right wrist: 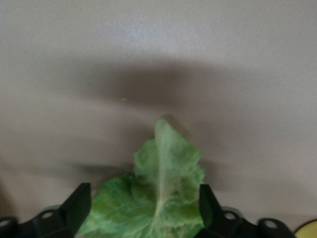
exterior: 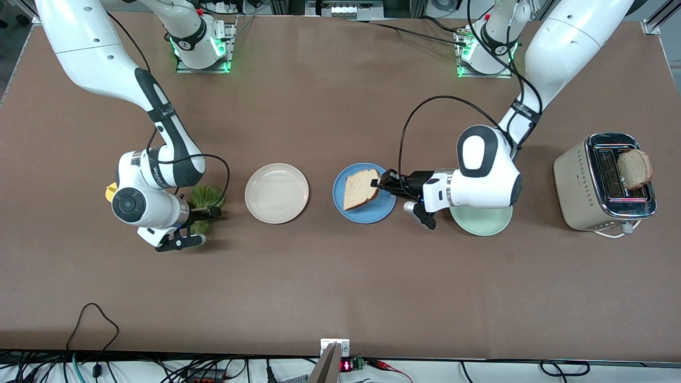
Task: Make sandwich in blue plate with both arms
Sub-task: 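Lower the bread onto the blue plate and open the left gripper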
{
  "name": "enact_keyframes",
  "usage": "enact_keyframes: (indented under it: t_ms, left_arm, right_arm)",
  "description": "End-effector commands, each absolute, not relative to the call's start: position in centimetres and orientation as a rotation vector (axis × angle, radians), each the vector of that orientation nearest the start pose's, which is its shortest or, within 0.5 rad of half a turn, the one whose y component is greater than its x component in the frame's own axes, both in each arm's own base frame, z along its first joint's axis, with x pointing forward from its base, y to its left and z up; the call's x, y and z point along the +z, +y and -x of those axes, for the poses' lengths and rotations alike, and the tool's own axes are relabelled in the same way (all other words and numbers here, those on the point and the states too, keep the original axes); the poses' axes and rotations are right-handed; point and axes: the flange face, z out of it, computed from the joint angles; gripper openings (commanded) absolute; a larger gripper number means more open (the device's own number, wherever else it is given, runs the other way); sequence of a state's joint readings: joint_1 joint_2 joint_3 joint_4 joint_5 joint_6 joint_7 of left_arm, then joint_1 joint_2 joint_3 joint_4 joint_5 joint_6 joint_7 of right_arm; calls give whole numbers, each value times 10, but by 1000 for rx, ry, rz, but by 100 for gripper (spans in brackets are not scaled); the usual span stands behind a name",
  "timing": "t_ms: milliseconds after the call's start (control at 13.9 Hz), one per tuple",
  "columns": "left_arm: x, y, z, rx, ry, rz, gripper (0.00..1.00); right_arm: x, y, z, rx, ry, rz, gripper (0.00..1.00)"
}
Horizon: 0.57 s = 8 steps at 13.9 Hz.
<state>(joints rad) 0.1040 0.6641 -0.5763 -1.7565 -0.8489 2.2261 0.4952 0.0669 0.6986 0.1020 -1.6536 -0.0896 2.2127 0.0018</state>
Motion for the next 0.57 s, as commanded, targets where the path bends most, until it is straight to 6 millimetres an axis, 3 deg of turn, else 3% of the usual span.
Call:
enact_keyframes:
  t_ms: [0, 72, 215, 502]
  left_arm:
    - [236, -285, -584, -172, -282, -2123, 0]
    - [226, -286, -581, -184, -283, -2118, 0]
    - [215, -289, -580, -154, -266, -2147, 0]
    - [192, -287, -572, -185, -248, -2150, 3]
  right_arm:
    - [194, 101, -671, 182, -376, 3170, 58]
    - [194, 101, -671, 179, -376, 3172, 43]
    - [194, 99, -672, 180, -376, 3171, 24]
    - [194, 99, -672, 180, -392, 3170, 1]
